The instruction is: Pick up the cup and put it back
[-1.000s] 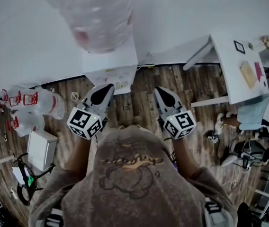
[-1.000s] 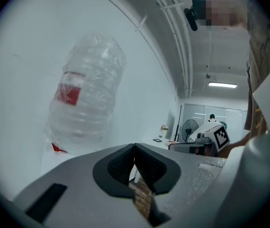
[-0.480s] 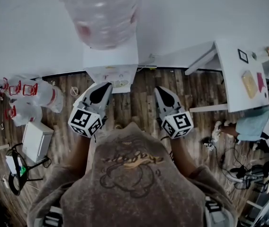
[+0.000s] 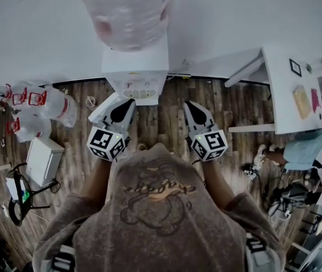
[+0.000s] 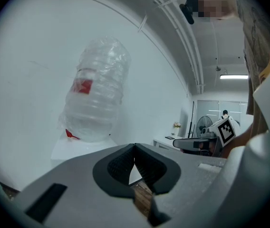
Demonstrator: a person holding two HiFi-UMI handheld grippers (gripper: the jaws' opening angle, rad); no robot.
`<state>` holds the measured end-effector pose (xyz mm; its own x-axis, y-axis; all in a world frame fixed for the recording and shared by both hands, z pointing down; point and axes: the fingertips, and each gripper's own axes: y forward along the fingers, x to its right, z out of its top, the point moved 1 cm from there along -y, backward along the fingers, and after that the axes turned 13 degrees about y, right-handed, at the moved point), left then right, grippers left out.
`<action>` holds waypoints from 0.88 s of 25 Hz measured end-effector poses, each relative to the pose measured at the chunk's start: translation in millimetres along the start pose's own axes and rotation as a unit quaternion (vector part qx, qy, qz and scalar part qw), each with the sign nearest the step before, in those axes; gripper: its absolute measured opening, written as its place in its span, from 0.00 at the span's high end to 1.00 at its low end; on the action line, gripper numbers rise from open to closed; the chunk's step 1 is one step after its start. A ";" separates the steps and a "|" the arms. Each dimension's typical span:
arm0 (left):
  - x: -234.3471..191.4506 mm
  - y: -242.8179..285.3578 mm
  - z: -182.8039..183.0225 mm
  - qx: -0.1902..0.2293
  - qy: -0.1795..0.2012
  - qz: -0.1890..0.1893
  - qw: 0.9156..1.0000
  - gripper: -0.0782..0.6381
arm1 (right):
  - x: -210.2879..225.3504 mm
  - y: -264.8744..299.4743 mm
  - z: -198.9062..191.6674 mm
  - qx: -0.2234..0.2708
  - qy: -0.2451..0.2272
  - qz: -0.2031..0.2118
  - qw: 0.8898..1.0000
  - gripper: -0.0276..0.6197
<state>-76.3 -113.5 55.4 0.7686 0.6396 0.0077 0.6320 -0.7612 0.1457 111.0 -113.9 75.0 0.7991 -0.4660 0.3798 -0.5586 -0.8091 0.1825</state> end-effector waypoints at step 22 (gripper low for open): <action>-6.4 -1.9 -2.7 -0.009 -0.007 0.033 0.999 0.88 | -6.7 2.1 1.9 0.009 -0.005 -0.001 1.000 0.95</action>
<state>-82.7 -115.9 57.7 0.8104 0.5858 0.0045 0.5774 -0.8001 0.1625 105.0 -113.1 71.1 0.8022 -0.4679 0.3709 -0.5533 -0.8160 0.1672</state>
